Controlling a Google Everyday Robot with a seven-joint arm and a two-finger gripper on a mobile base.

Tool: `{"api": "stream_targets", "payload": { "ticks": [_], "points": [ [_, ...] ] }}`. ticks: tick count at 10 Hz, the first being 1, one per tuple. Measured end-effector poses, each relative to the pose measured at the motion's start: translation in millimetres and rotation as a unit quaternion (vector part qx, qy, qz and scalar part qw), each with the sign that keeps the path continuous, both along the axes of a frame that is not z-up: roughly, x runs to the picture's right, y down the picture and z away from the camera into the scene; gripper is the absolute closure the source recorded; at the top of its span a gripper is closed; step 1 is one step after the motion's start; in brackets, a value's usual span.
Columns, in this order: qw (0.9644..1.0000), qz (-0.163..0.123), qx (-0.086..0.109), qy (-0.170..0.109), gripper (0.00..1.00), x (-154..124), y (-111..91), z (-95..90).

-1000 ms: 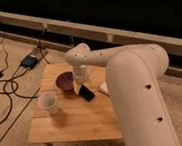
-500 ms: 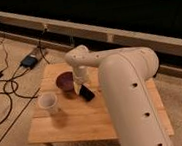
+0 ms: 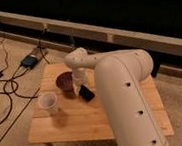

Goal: Place the eraser on the white sponge

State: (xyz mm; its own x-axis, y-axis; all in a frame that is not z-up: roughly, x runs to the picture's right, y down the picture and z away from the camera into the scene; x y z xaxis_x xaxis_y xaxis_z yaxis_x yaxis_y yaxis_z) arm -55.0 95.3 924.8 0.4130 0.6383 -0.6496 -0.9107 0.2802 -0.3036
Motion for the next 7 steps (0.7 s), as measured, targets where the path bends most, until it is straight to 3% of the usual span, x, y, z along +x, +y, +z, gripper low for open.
{"api": "stream_targets", "payload": {
  "ticks": [3,5,6,7],
  "points": [
    [1.0000,0.007,-0.003,0.006,0.36,1.9,9.8,4.6],
    [0.9999,0.013,-0.002,0.010,0.49,4.4,13.6,4.6],
    [0.9998,0.020,0.001,0.011,0.62,5.5,12.0,2.5],
    [0.9997,0.023,0.003,0.011,0.70,5.8,10.2,1.1]
  ]
}}
